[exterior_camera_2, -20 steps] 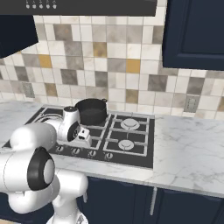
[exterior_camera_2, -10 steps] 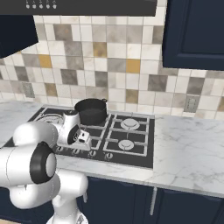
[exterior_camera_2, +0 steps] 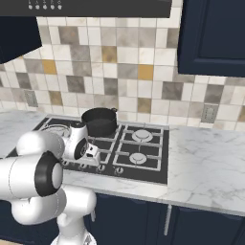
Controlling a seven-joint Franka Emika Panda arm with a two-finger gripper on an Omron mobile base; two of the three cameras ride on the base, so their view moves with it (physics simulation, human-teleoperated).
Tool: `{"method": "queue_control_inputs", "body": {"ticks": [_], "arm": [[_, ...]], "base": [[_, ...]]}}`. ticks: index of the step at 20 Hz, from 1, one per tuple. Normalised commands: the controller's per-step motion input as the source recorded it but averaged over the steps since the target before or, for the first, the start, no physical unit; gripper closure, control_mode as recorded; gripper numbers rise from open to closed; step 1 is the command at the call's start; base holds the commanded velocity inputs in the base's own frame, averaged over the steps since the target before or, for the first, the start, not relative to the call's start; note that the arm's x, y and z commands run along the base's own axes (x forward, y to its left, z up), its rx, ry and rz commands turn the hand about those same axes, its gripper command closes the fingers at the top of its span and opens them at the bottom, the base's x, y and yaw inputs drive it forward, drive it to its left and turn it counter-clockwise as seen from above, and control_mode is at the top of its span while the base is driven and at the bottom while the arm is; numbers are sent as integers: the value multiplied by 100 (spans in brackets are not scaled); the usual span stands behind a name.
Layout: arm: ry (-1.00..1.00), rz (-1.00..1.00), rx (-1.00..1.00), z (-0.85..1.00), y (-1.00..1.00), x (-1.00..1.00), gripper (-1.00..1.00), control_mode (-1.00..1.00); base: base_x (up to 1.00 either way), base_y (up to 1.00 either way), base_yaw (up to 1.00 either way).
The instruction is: Turn on the rear center burner of the stove.
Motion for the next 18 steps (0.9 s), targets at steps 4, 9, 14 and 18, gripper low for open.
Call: {"method": "queue_control_inputs", "body": {"ticks": [4, 9, 14, 18], "arm": [[0, 0, 0, -5, 1, 13, -100, -100], [0, 0, 0, -3, 0, 8, -100, -100], [0, 0, 0, -5, 1, 0, 100, -100], [0, 0, 0, 0, 0, 0, 100, -100]], "base": [[0, 0, 0], [0, 0, 0], [0, 0, 0], [0, 0, 0]]}}
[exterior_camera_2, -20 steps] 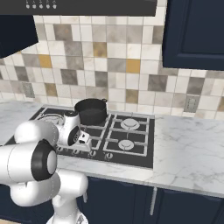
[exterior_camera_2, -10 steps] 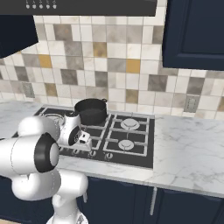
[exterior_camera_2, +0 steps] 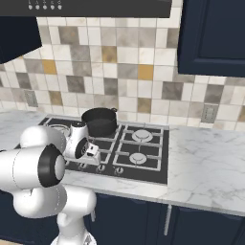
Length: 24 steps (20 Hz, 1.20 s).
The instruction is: Turn on the rear center burner of the stove.
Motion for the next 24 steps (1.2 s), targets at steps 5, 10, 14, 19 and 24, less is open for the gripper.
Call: {"method": "queue_control_inputs", "body": {"ticks": [5, 10, 14, 19, 24], "arm": [[0, 0, 0, 0, 0, 0, 100, -100], [0, 16, 0, -11, 2, -1, 100, -100], [0, 34, 0, -18, 0, -5, 100, -100], [0, 36, 0, -18, 0, -10, 100, -100], [0, 37, 0, -21, 7, -13, 100, -100]], "base": [[0, 0, 0], [0, 0, 0], [0, 0, 0], [0, 0, 0], [0, 0, 0]]}}
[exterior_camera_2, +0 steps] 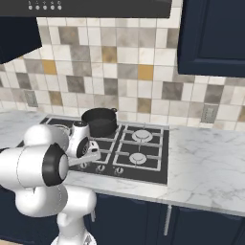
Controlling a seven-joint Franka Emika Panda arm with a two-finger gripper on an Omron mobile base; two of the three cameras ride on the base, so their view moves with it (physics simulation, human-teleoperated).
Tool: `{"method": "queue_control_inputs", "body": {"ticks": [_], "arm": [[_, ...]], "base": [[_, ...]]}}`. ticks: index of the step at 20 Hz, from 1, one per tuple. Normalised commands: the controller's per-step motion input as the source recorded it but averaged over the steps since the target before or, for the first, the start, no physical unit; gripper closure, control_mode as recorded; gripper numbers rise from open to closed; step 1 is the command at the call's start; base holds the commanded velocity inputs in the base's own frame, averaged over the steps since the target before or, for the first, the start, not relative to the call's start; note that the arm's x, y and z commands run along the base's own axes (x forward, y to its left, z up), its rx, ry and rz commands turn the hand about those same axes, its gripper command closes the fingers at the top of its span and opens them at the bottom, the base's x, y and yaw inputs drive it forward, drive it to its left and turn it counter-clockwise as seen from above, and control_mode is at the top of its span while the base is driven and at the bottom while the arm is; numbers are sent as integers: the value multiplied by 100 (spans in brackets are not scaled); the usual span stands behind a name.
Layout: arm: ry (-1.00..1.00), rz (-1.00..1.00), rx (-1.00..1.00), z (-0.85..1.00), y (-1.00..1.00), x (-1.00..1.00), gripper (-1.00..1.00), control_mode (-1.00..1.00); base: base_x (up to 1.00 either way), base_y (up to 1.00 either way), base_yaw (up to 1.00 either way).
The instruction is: Turn on the rear center burner of the stove.
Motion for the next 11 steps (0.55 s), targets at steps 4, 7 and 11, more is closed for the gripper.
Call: {"method": "queue_control_inputs", "body": {"ticks": [4, 7, 11], "arm": [[-2, 39, 0, -21, 10, -12, 100, -100], [-7, 36, 0, -18, 5, -13, 100, -100], [0, 37, 0, -15, 6, -3, 100, -100]], "base": [[0, 0, 0], [0, 0, 0], [0, 0, 0]]}}
